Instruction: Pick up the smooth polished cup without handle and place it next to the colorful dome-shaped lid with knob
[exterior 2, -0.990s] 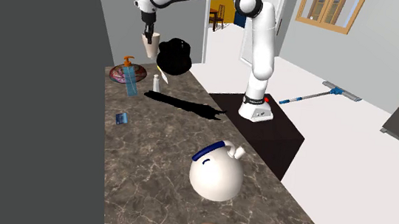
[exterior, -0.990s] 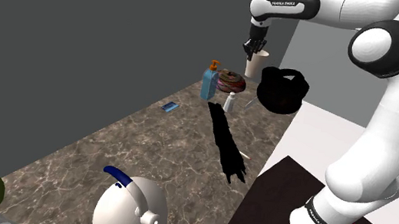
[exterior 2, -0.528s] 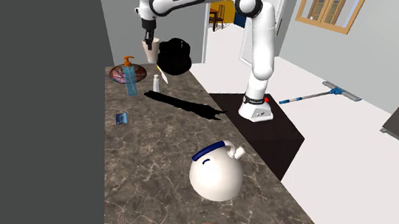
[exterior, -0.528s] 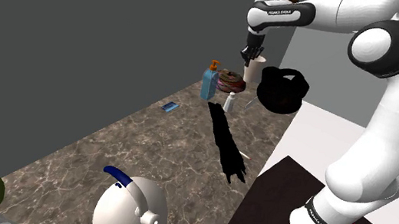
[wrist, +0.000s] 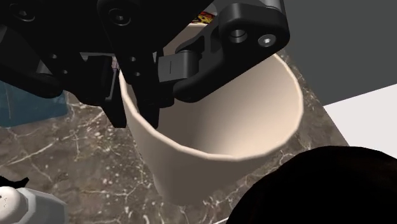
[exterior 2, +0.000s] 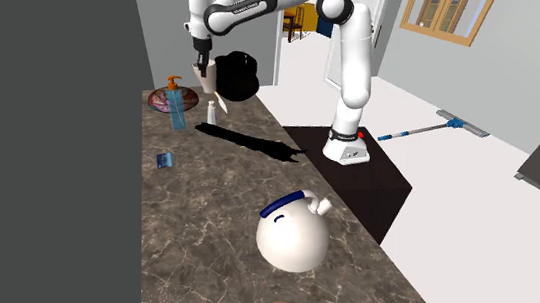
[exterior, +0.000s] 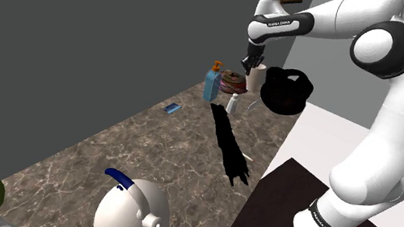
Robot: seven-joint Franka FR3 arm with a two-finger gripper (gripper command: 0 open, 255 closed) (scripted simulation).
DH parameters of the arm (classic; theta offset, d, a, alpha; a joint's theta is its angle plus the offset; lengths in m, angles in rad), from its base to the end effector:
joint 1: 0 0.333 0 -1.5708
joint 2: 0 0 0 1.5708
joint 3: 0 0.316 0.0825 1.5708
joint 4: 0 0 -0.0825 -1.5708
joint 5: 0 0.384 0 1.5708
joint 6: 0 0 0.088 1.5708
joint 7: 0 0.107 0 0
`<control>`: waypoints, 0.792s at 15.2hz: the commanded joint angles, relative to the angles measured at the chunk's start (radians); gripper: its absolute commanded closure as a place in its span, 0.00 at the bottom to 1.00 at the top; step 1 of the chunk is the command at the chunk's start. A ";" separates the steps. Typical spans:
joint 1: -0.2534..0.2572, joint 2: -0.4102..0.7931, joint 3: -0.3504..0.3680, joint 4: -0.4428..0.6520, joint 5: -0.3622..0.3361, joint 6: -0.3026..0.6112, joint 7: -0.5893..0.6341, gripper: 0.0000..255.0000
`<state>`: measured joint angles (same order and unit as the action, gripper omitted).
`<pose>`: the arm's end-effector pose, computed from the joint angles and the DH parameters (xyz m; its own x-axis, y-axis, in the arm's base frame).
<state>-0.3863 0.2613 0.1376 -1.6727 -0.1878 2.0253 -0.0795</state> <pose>0.6226 -0.1770 0.4611 0.9925 -0.0947 0.0778 -0.1053 -0.9836 0.1464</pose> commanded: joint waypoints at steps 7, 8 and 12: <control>0.000 0.027 -0.004 -0.075 -0.014 0.095 0.021 1.00; 0.000 0.031 -0.005 -0.082 -0.015 0.107 0.023 1.00; 0.000 0.050 -0.008 -0.110 -0.024 0.153 0.033 1.00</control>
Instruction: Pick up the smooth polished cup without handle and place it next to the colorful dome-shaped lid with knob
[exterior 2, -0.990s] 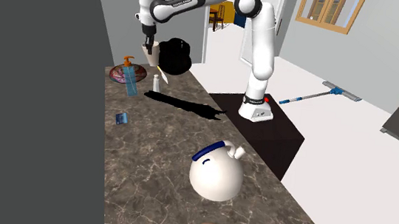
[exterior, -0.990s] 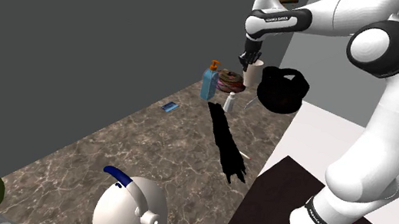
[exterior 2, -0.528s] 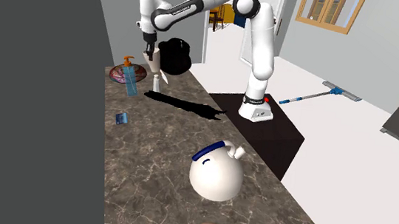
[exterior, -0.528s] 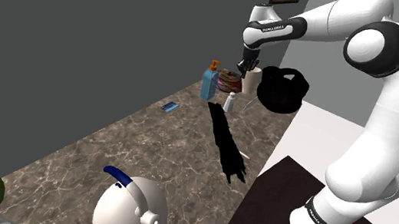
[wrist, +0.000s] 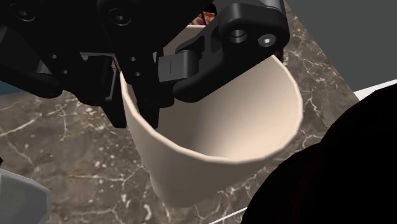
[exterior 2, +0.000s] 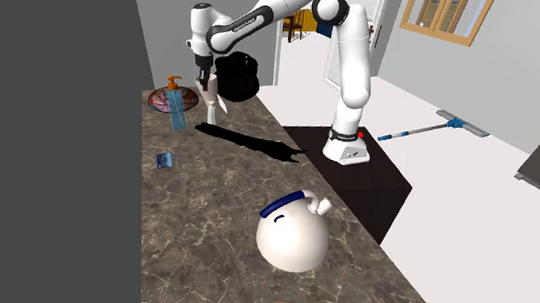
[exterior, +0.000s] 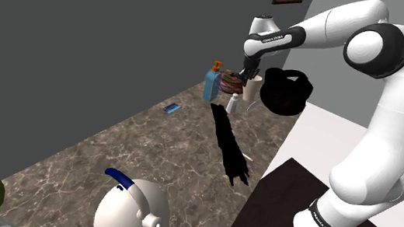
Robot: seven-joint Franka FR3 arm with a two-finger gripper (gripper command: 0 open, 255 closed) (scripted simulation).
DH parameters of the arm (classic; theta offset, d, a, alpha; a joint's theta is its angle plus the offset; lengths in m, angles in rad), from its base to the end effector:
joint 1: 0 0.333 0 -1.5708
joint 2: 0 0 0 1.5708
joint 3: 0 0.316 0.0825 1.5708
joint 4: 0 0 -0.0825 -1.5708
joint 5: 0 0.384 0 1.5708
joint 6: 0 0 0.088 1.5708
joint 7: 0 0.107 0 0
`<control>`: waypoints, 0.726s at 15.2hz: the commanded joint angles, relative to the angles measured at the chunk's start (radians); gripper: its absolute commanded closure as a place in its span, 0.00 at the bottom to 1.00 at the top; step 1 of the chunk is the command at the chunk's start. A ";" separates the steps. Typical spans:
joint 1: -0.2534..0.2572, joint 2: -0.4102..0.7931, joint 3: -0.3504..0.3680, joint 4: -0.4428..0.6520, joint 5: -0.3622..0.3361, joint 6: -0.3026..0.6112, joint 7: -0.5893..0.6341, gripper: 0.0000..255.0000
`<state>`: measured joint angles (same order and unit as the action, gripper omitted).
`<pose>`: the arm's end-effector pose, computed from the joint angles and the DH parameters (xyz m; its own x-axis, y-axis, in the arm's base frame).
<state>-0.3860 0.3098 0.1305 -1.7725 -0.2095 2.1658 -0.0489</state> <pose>0.6223 -0.1777 0.3955 0.9925 -0.0986 0.0727 -0.1084 -0.9833 0.1464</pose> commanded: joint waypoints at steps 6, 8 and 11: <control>0.001 0.012 -0.002 -0.023 -0.006 0.035 0.008 1.00; 0.001 0.012 -0.002 -0.023 -0.006 0.035 0.008 1.00; 0.001 0.012 -0.002 -0.022 -0.006 0.035 0.008 0.00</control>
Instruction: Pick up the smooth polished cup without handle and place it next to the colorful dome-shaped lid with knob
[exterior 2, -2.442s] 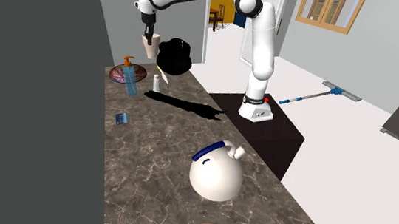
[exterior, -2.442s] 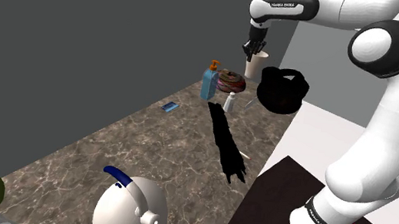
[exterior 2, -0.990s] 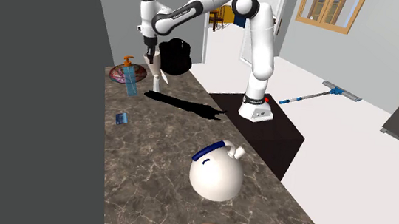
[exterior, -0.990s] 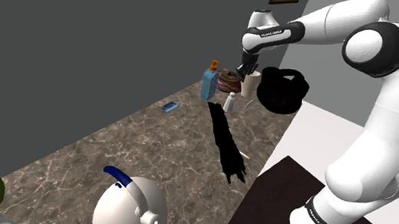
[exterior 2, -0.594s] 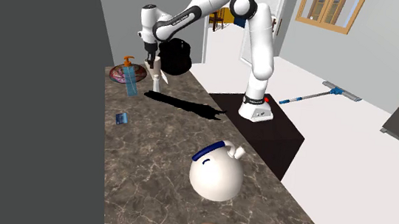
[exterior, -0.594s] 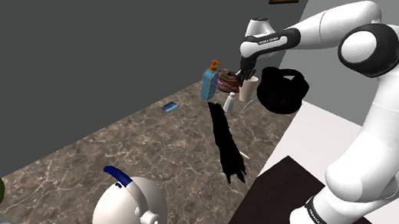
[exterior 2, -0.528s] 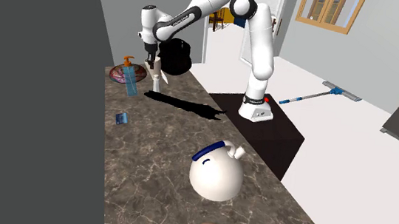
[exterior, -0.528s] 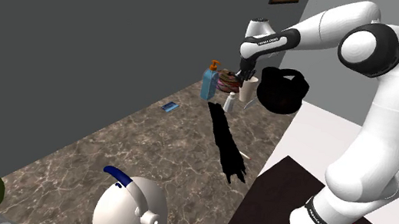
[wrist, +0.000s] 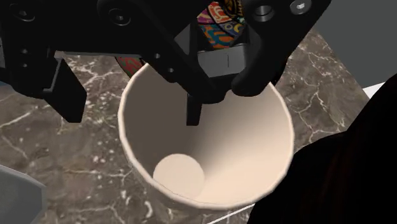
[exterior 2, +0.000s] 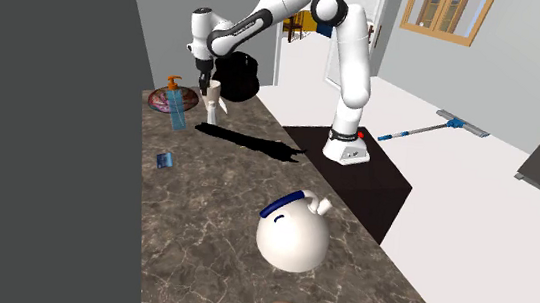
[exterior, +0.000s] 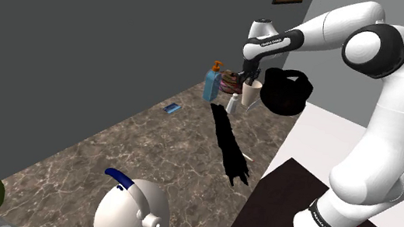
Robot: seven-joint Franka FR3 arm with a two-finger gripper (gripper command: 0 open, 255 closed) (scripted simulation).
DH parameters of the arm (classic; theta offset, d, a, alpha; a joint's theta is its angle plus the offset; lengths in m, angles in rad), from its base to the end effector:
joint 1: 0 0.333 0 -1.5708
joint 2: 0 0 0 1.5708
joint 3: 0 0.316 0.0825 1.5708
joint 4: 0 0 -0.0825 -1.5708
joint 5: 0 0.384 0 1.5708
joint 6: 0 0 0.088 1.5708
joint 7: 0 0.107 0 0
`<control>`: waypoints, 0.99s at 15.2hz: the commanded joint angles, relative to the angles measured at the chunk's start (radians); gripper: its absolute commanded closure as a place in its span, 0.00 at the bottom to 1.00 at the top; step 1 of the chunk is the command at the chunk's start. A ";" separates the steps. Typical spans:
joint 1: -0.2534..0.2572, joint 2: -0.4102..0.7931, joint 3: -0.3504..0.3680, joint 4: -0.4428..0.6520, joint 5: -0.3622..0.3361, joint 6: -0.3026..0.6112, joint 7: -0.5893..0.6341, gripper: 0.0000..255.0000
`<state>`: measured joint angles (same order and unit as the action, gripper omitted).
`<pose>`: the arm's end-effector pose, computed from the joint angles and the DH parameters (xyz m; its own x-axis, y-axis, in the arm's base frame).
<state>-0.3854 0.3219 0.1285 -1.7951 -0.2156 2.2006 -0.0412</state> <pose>0.6214 -0.1773 0.3804 0.9924 -0.0985 0.0734 -0.1085 -0.9833 0.1465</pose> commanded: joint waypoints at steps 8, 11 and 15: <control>0.005 -0.058 0.010 0.046 0.018 -0.104 -0.011 0.00; 0.005 -0.058 0.010 0.046 0.018 -0.104 -0.011 0.00; 0.005 -0.058 0.010 0.046 0.018 -0.104 -0.011 0.00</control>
<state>-0.3808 0.2634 0.1380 -1.7495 -0.1976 2.0972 -0.0526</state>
